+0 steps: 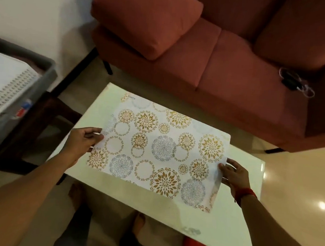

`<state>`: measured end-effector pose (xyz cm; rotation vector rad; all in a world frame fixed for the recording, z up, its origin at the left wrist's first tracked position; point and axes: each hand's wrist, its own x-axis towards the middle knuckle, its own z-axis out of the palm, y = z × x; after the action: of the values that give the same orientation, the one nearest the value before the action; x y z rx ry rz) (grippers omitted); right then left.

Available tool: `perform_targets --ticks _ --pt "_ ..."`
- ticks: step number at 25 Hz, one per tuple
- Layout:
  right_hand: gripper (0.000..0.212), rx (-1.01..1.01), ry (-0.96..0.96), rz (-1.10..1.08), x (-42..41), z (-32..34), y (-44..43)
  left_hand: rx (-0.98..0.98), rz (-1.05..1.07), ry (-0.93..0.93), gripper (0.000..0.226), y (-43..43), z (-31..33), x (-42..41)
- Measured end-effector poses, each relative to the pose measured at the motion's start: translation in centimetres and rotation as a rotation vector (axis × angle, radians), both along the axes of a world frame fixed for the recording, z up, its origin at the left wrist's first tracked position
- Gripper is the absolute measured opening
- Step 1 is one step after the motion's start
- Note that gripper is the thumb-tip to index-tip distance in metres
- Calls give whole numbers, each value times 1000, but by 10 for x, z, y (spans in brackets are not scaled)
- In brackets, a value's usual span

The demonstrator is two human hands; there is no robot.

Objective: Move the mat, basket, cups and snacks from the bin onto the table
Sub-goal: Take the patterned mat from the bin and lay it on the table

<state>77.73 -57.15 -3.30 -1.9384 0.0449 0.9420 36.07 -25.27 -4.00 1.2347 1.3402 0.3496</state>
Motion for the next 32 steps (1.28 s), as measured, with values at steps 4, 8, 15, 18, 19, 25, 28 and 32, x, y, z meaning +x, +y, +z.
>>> perform_targets --ticks 4,8,15,18,19,25,28,32 --pt "36 -123 -124 -52 18 -59 -44 -16 -80 62 16 -30 -49 39" --pt "32 -231 -244 -36 23 -121 -65 6 -155 189 23 -56 -112 62" --pt "35 -338 -327 -18 15 -208 -87 59 -229 319 16 -72 -185 78" --pt "33 -367 -373 -23 10 -223 -87 83 -212 340 14 -78 -204 80" --pt "32 -370 -389 -30 10 -224 -86 84 -206 345 14 -80 -207 81" --pt "35 -419 -459 -39 16 -233 -76 166 -291 456 17 -78 -219 91" --pt "45 -491 -488 -17 13 -234 -69 352 -365 598 33 -80 -215 98" --pt "59 -578 -779 231 -8 -236 -55 782 -698 605 78 -93 -217 106"
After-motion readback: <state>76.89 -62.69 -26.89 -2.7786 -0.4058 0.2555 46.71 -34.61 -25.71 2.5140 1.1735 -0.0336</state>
